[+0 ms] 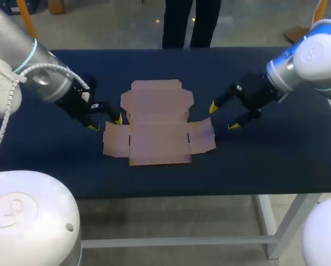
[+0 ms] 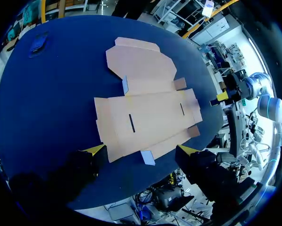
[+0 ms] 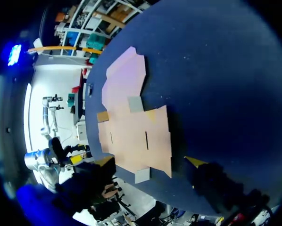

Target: Assemble the packaging by folding the flat box into shape, placing the metal phone stand inside, and closing the box properly

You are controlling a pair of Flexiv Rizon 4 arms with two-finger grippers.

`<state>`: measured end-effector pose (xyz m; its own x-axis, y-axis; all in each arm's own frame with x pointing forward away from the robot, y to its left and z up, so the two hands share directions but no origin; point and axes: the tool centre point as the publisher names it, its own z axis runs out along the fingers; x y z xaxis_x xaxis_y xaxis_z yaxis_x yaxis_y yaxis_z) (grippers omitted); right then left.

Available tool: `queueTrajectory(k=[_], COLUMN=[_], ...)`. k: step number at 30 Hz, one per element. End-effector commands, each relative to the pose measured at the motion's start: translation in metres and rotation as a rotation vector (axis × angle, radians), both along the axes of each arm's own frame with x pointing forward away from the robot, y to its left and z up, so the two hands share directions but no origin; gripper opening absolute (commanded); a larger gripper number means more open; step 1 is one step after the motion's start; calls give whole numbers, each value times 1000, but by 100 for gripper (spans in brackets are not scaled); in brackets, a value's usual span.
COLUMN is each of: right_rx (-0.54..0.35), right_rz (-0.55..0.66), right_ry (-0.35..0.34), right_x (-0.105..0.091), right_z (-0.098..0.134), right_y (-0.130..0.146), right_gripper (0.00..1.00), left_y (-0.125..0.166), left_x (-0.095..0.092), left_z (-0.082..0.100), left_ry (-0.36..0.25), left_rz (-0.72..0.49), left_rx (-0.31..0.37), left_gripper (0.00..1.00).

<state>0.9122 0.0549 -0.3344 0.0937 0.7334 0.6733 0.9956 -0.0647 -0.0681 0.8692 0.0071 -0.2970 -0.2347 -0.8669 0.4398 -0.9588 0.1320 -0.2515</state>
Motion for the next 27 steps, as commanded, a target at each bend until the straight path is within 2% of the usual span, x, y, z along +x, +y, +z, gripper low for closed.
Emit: queueTrajectory(k=[1, 4, 8, 13, 22, 27], right_rx=[14, 14, 40, 71, 92, 88], right_rz=[78, 78, 81, 56, 39, 54], right_ry=[83, 83, 72, 61, 65, 29], right_x=[3, 3, 6, 21, 55, 73], right_z=[1, 1, 4, 12, 7, -3], right_y=[-1, -1, -4, -9, -1, 8], right_gripper=[100, 100, 100, 100, 100, 100], left_y=[0, 0, 8, 14, 20, 21], left_x=[0, 0, 6, 18, 42, 55], left_z=[0, 0, 10, 19, 30, 30], left_ry=[2, 2, -28, -33, -2, 17], left_rz=[0, 0, -50, -109, -143, -140], left_rx=[4, 4, -93, -151, -184, -206], left_gripper=[100, 100, 100, 100, 100, 100])
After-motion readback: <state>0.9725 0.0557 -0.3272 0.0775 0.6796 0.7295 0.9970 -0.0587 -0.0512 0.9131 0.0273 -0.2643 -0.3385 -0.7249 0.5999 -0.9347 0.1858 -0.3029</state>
